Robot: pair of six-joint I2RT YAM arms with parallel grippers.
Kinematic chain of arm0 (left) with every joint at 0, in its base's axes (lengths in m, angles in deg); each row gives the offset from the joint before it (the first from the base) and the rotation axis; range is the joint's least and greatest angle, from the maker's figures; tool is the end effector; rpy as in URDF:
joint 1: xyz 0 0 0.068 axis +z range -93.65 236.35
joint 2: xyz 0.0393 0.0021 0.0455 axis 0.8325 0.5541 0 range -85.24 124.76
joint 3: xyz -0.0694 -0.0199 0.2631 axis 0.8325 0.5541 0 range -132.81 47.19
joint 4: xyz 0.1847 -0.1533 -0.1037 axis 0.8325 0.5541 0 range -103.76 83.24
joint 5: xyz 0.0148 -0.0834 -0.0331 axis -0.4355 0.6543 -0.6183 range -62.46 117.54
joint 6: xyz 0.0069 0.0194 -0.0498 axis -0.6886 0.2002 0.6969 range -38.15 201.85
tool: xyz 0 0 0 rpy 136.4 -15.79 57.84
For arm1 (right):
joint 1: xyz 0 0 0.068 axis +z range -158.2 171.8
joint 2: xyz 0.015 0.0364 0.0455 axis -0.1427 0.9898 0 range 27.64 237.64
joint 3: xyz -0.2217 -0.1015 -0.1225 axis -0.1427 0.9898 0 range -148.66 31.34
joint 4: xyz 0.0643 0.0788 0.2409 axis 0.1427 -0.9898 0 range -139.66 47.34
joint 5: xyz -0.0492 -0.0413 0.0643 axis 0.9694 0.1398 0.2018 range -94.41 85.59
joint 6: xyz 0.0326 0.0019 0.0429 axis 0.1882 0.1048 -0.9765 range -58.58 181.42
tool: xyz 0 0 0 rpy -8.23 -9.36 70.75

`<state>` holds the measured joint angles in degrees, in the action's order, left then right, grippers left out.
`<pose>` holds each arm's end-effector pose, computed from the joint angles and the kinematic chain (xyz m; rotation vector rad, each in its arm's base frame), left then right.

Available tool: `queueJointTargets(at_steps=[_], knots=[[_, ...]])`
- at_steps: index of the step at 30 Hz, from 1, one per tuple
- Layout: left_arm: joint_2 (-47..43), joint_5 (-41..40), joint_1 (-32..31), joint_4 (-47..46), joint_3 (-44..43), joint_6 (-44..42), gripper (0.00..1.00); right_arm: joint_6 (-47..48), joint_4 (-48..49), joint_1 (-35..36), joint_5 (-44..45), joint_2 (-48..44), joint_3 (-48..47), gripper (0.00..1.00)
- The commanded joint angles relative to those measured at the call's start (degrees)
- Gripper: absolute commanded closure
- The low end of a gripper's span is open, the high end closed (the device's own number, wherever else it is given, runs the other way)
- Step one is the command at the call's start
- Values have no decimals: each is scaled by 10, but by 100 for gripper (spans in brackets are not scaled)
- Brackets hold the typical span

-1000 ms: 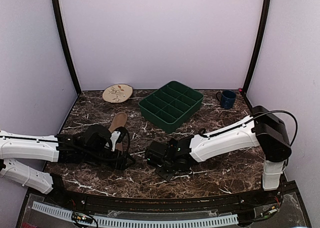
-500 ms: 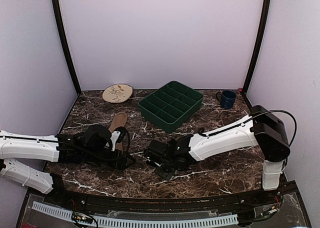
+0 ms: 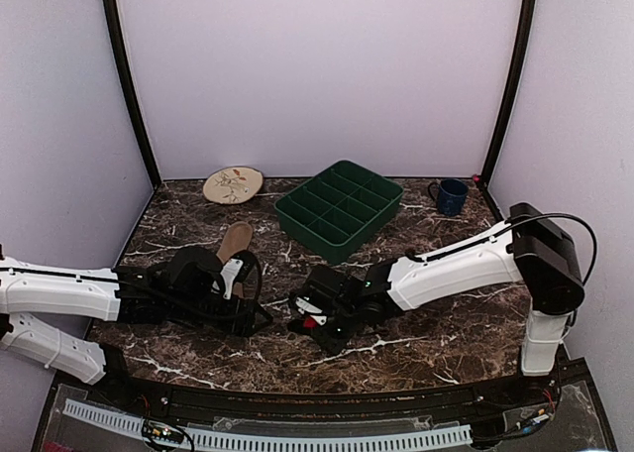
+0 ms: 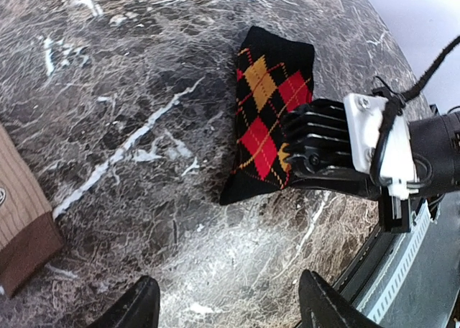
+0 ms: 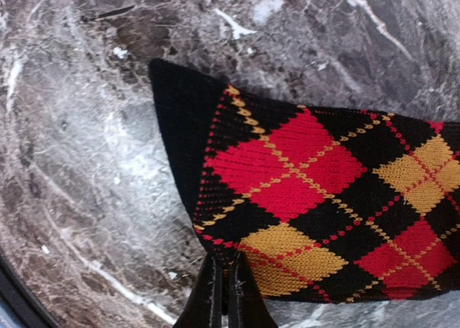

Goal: Roll the socks
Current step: Pick up the sock from the center of the board.

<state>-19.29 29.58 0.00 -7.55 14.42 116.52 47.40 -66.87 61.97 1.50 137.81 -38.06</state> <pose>0.1293 -0.1964 0.2013 0.4741 2.3670 -0.8442 0.1330 0.3582 0.1476 -1.2590 2.4268 0.3020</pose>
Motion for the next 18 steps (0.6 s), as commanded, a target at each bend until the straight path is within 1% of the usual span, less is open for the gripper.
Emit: queueJointTargets(at_steps=[1,9,18], knots=[[13,28,4,-30,-5,-39,31,-25,11,-18,-106,-17,29,100],[58,69,4,-42,-34,-75,31,-66,49,-57,-220,-33,67,100],[75,77,3,-48,-54,-104,31,-124,100,-122,-349,-43,101,100]])
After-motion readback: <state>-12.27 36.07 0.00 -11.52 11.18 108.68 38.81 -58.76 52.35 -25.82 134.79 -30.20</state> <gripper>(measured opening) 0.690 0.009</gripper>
